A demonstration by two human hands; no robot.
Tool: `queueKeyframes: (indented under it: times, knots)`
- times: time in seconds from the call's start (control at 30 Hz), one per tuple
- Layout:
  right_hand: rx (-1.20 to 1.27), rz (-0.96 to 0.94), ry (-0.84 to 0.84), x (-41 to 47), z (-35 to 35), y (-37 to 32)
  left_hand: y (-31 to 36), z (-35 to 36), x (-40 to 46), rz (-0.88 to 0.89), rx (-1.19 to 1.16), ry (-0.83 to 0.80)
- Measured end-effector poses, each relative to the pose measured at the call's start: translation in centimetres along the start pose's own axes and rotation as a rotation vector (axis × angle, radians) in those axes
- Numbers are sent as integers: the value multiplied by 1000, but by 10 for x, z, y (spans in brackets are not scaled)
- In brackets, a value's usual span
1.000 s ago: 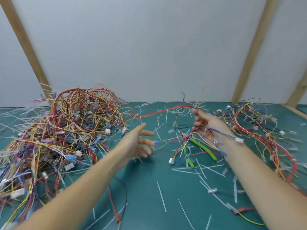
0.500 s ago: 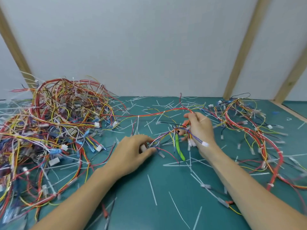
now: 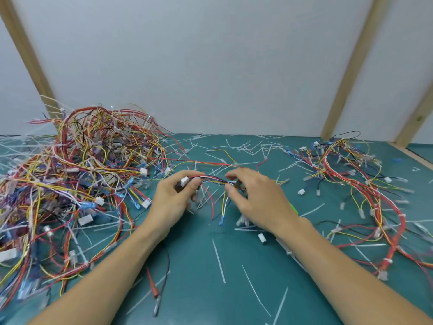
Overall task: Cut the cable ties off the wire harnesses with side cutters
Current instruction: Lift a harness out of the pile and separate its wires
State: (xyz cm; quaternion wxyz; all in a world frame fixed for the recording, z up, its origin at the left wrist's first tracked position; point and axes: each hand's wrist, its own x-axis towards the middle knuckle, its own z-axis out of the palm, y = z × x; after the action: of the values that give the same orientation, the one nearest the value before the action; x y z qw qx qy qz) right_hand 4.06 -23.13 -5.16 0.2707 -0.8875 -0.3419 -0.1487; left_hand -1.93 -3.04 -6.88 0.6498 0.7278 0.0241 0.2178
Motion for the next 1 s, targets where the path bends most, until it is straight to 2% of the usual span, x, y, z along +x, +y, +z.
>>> queueKeyframes:
  times: [0.1, 0.23, 0.43, 0.63, 0.8, 1.0]
  knots:
    - [-79, 1, -44, 1, 4, 5, -2, -3, 2, -46, -55, 4]
    - [-47, 44, -89, 2, 6, 4, -6, -7, 3, -83, -66, 15]
    - [-124, 0, -58, 1, 9, 6, -5, -6, 4, -117, -113, 38]
    - [-25, 38, 69, 0, 9, 5, -3, -6, 5, -165, -192, 102]
    - [22, 101, 173, -2, 6, 1, -4, -7, 6, -176, -150, 103]
    - [50, 123, 114, -4, 6, -1, -7, -5, 6, -161, -58, 81]
